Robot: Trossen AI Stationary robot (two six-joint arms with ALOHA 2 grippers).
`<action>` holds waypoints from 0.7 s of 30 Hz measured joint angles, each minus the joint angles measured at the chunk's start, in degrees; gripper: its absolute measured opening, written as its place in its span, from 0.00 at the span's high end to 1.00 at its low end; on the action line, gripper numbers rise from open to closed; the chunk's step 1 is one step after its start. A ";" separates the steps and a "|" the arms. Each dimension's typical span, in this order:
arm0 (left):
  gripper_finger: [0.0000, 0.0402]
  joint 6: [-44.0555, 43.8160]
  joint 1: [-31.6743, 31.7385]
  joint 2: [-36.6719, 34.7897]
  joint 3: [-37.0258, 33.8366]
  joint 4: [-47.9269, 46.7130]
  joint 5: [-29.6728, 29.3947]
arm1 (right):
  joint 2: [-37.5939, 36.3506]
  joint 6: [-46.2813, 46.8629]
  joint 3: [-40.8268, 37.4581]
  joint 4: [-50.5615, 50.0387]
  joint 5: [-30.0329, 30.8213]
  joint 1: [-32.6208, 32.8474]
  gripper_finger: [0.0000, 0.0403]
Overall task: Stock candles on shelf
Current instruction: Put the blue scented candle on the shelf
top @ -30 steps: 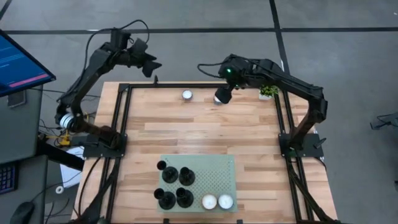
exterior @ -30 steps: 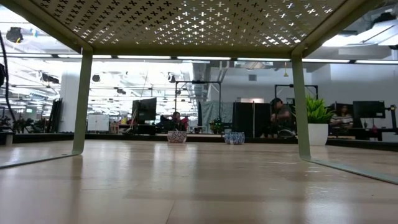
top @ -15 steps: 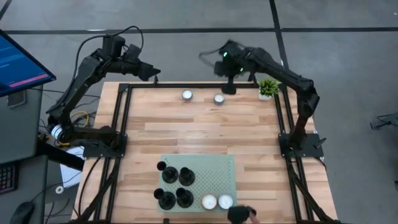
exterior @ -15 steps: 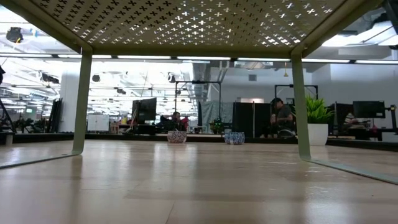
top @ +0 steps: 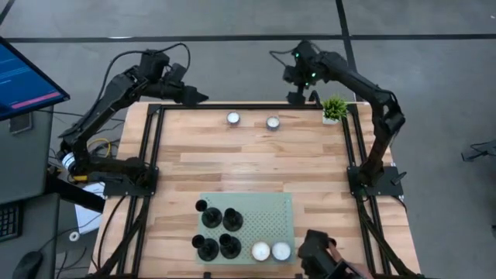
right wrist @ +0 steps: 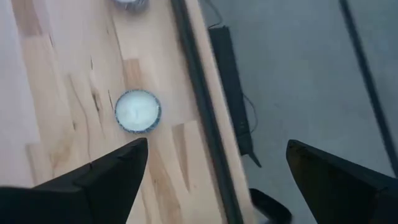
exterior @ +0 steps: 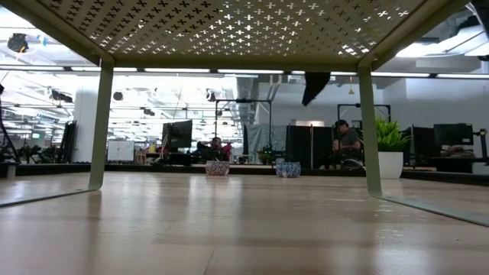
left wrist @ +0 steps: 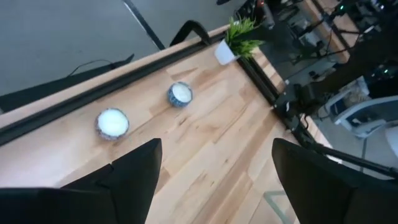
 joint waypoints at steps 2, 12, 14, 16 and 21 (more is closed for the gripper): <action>0.24 -0.34 -0.85 0.19 0.00 0.00 -0.04 | 0.19 -0.33 -3.25 1.35 -0.44 0.47 0.06; 0.24 -0.62 -2.20 0.08 0.00 0.04 -0.11 | 0.02 -1.99 -10.30 8.22 -4.70 1.07 0.07; 0.24 -0.62 -2.20 0.14 0.00 0.04 -0.11 | 0.10 -1.97 -10.74 7.88 -5.02 1.58 0.08; 0.24 -0.62 -2.20 0.46 0.00 0.04 -0.13 | 0.05 -1.92 -11.01 8.02 -5.15 2.28 0.08; 0.24 1.60 -2.20 2.60 0.01 0.10 -5.74 | -0.95 -0.47 -11.20 3.03 -5.74 3.29 0.09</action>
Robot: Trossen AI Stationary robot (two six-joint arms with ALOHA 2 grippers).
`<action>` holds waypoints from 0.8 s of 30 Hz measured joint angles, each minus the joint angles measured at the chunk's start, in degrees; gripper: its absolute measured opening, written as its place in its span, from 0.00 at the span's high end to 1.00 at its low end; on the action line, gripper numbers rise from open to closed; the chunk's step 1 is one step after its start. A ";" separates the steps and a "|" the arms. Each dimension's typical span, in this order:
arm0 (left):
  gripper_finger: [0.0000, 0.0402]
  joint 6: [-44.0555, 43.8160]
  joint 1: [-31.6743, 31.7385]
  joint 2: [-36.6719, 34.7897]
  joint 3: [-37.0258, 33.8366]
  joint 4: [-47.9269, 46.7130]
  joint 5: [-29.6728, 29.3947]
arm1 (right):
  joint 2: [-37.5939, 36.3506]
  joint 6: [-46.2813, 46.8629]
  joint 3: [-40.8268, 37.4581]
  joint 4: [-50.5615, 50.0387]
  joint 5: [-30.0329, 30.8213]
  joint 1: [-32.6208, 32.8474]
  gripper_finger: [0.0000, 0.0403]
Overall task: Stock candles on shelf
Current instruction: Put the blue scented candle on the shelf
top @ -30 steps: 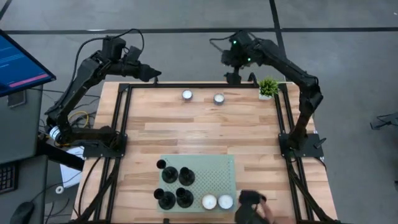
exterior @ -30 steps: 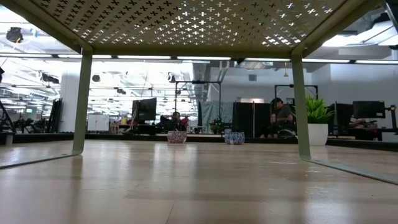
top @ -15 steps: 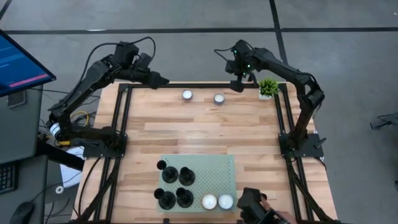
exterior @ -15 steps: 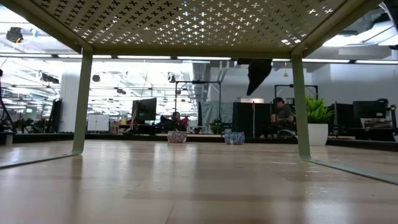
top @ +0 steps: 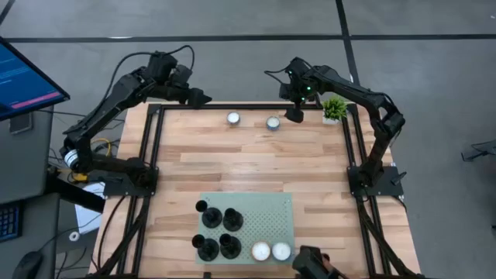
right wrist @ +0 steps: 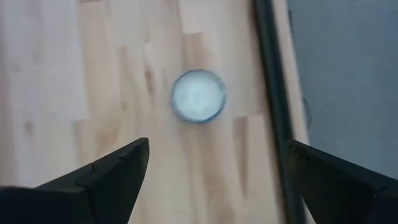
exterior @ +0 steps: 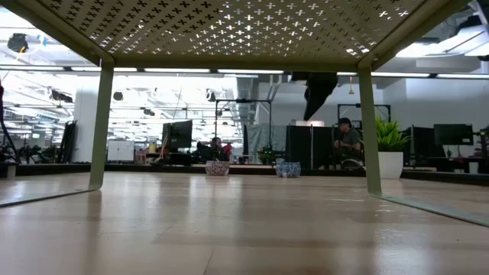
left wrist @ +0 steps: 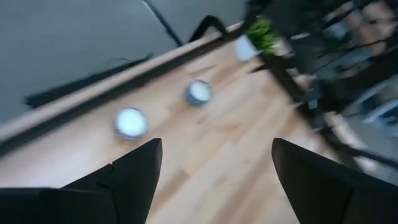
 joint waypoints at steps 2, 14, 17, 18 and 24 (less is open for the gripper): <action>0.24 3.58 0.03 2.44 0.01 0.11 -0.95 | -2.12 1.70 -0.01 -1.78 -1.59 0.63 0.09; 0.27 30.22 7.56 20.89 -0.08 -2.42 -3.98 | -19.03 11.85 0.08 -5.28 -3.58 7.25 0.09; 0.30 36.23 11.29 21.40 -0.06 -2.85 4.01 | -22.25 14.89 0.08 -5.98 -3.56 8.45 0.09; 0.31 38.72 12.25 21.50 -0.01 -2.85 6.42 | -23.10 15.76 0.08 -5.94 -3.56 8.77 0.09; 0.32 44.62 14.52 25.61 0.01 -2.92 4.49 | -25.97 21.06 0.10 -5.56 -2.62 9.93 0.09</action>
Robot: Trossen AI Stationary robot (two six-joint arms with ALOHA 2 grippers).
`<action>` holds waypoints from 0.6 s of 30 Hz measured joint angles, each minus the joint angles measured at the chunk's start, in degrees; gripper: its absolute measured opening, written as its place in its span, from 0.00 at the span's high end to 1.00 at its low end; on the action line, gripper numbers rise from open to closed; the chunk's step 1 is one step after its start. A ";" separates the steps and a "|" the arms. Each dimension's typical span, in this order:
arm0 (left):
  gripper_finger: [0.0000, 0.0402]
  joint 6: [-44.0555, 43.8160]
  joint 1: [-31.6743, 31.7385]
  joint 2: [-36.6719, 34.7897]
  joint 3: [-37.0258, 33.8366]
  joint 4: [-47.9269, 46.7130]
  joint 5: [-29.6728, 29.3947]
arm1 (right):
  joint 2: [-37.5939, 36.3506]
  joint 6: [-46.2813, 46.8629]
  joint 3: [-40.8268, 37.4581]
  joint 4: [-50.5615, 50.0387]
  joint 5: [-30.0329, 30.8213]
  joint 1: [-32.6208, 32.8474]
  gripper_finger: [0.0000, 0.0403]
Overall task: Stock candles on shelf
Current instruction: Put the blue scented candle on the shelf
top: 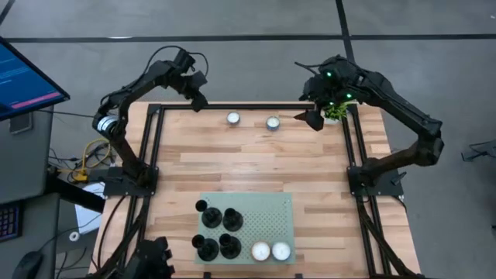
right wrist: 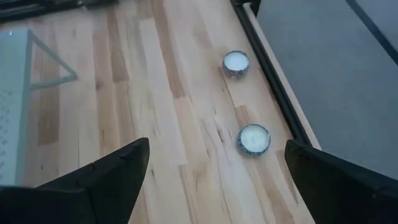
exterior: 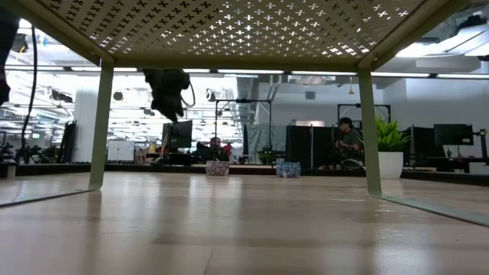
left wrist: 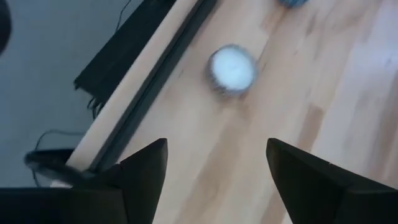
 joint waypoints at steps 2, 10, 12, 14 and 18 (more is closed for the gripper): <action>0.33 1.83 0.64 1.59 0.02 0.07 -2.92 | -0.20 0.87 0.00 -0.24 0.57 0.64 0.09; 0.34 14.00 3.43 6.92 0.02 0.16 -2.33 | -0.25 3.54 0.00 0.06 0.57 3.13 0.09; 0.33 17.86 3.11 8.08 0.02 0.28 -2.35 | -0.25 4.25 0.00 0.36 0.58 3.62 0.09; 0.32 22.68 2.34 9.06 0.02 0.30 -2.44 | -0.25 4.87 0.00 0.57 0.59 3.86 0.09; 0.30 29.49 1.29 11.62 0.02 0.56 -4.85 | -0.25 6.23 0.00 1.31 0.58 4.06 0.09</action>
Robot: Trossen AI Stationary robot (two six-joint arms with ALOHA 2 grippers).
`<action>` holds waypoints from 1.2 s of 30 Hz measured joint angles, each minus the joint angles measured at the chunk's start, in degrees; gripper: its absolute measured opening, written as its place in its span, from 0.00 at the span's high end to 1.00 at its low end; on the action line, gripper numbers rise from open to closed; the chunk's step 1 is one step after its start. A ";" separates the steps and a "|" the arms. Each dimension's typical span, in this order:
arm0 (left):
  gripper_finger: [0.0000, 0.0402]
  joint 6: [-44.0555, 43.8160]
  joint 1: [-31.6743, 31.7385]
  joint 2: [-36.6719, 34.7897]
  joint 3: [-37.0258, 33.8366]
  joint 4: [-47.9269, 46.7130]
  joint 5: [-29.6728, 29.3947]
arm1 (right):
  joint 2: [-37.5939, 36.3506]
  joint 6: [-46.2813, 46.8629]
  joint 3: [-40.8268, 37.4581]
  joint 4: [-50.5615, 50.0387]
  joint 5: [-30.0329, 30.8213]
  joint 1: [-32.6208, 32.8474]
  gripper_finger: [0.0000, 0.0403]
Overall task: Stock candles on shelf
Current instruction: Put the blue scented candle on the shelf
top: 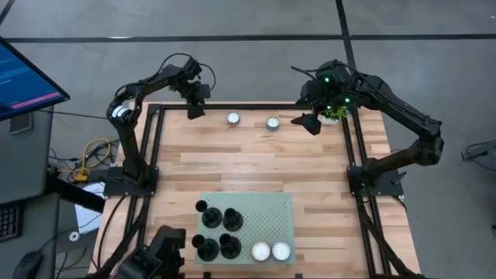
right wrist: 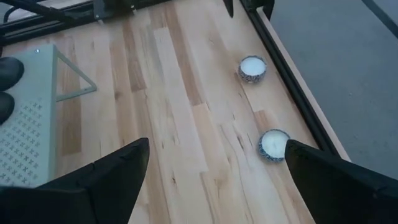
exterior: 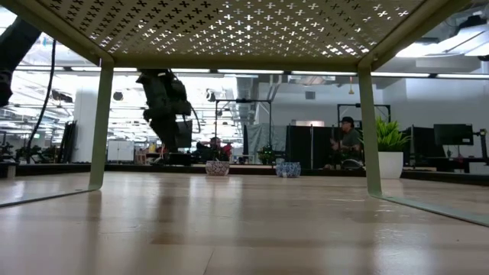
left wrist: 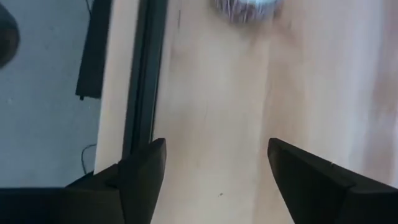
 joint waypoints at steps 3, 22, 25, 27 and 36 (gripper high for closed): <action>0.28 3.85 0.04 1.84 0.00 0.25 -1.76 | 0.00 0.20 0.00 0.28 -0.01 0.00 0.09; 0.29 5.13 5.54 -2.86 -0.03 14.95 -0.82 | 0.00 1.33 -0.02 0.26 -0.01 0.00 0.09; 0.29 -1.66 11.91 -2.94 0.02 19.29 14.70 | 0.00 2.54 -0.02 0.32 -0.01 0.00 0.09; 0.29 -5.07 15.05 -1.97 0.00 21.41 24.35 | 0.00 3.17 -0.02 0.63 0.00 0.00 0.09; 0.29 -10.86 16.08 5.79 -0.02 26.43 45.53 | 0.00 5.94 -0.02 4.83 -0.01 0.00 0.09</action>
